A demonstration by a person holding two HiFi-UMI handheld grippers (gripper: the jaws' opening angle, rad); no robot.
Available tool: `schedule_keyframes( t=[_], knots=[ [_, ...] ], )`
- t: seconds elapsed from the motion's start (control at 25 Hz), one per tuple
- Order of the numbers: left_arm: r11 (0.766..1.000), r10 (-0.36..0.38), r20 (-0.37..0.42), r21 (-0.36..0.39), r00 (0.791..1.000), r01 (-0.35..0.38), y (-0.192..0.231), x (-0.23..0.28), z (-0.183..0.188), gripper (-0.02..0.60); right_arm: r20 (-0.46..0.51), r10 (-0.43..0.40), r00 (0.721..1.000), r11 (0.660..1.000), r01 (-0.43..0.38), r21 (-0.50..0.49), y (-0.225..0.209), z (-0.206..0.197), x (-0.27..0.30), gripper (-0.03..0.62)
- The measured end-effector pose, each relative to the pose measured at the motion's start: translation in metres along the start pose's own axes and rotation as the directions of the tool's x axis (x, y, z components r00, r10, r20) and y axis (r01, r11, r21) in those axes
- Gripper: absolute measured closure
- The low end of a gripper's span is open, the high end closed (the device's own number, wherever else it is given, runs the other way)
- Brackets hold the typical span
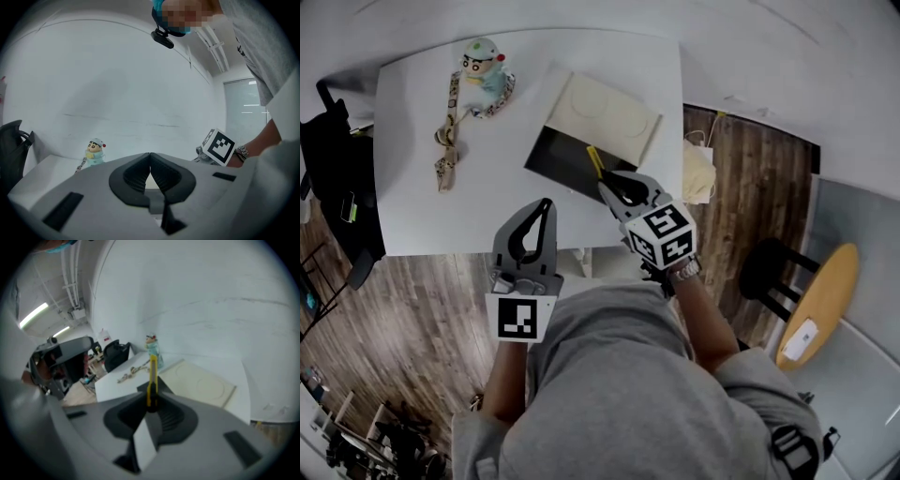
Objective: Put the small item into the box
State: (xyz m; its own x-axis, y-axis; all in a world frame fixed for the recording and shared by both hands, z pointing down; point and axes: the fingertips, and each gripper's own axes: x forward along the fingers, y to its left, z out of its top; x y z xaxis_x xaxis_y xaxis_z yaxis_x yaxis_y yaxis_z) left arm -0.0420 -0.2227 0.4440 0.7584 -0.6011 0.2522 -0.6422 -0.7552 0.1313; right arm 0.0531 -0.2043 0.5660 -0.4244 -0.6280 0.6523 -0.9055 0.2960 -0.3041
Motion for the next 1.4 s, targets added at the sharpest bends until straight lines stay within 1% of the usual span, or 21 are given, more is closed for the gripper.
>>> schedule_keyframes(
  t=[0.16,0.4,0.6,0.76,0.92,1.16,1.4],
  knots=[
    [1.000,0.018,-0.018,-0.018,1.000,-0.019,0.009,0.007,-0.008,0.549,-0.068,0.024,0.997,0.999,-0.026,-0.025,-0.003,-0.006,0.022,0.505],
    [0.998,0.049,-0.052,-0.036,0.997,-0.051,0.018,0.016,-0.015,0.549,-0.173,0.041,0.984,0.995,-0.056,-0.083,-0.005,-0.021,0.048,0.506],
    [0.995,0.084,-0.056,-0.052,0.995,-0.087,0.030,0.021,-0.020,0.549,-0.234,0.054,0.971,0.993,-0.077,-0.089,-0.008,-0.030,0.067,0.505],
    [0.991,0.109,-0.064,-0.068,0.992,-0.113,0.037,0.024,-0.023,0.549,-0.297,0.043,0.954,0.993,-0.073,-0.090,-0.016,-0.041,0.079,0.505],
    [0.987,0.137,-0.063,-0.071,0.989,-0.142,0.045,0.025,-0.027,0.549,-0.352,0.050,0.935,0.991,-0.090,-0.098,-0.020,-0.051,0.089,0.505],
    [0.982,0.160,-0.061,-0.090,0.985,-0.165,0.050,0.028,-0.030,0.549,-0.414,0.052,0.909,0.989,-0.105,-0.106,-0.023,-0.064,0.102,0.506],
    [0.978,0.178,-0.080,-0.093,0.981,-0.185,0.052,0.027,-0.037,0.549,-0.467,0.030,0.884,0.990,-0.091,-0.108,-0.025,-0.075,0.114,0.505]
  ],
)
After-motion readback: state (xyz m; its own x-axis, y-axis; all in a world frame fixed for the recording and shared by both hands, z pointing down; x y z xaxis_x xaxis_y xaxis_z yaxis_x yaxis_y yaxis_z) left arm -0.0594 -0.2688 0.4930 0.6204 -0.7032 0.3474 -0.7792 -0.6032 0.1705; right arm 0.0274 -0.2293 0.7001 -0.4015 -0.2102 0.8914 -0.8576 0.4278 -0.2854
